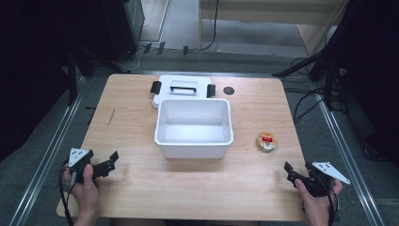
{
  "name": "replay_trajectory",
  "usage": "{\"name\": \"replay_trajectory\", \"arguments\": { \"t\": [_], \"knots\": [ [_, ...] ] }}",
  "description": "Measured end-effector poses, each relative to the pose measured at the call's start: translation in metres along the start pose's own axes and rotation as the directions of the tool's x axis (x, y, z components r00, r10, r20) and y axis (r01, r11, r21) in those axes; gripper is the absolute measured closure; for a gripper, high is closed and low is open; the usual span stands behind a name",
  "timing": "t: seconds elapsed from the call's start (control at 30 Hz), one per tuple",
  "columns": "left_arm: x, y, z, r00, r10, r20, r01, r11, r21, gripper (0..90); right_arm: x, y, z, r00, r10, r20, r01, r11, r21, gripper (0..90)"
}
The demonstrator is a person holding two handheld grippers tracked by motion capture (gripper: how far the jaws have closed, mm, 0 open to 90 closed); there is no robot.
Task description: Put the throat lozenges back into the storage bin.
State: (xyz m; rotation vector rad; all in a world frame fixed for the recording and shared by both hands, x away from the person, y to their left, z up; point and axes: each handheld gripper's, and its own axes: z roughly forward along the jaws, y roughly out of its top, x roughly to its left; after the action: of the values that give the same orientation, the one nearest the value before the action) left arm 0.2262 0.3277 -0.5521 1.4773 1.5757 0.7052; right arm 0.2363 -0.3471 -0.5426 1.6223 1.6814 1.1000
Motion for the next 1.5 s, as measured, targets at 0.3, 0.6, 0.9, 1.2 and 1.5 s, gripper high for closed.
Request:
{"name": "replay_trajectory", "arguments": {
  "t": [0.3, 0.6, 0.9, 1.2, 1.5],
  "knots": [
    [0.001, 0.0, 0.0, 1.0, -0.002, 0.001, 0.002, 1.0, 0.0, 0.0, 0.01, 0.013, -0.003, 0.9991, -0.042, 0.006, 0.042, 0.999, 0.005, 16.7],
    [0.001, 0.0, 0.0, 1.0, -0.004, 0.002, 0.004, 1.0, 0.0, 0.0, 0.021, 0.024, -0.006, 0.9967, -0.081, -0.002, 0.081, 0.997, 0.016, 16.7],
    [0.001, 0.0, 0.0, 1.0, -0.006, 0.004, 0.006, 1.0, 0.0, 0.0, 0.031, 0.039, -0.01, 0.9937, -0.112, -0.002, 0.112, 0.994, 0.02, 16.7],
    [0.002, 0.0, 0.0, 1.0, -0.009, 0.004, 0.009, 1.0, 0.001, 0.0, 0.045, 0.06, -0.014, 0.9873, -0.158, -0.011, 0.158, 0.987, 0.021, 16.3],
    [0.002, 0.0, 0.0, 1.0, -0.009, 0.004, 0.009, 1.0, 0.002, 0.0, 0.059, 0.08, -0.014, 0.9807, -0.195, -0.021, 0.195, 0.98, 0.036, 16.1]
  ]
}}
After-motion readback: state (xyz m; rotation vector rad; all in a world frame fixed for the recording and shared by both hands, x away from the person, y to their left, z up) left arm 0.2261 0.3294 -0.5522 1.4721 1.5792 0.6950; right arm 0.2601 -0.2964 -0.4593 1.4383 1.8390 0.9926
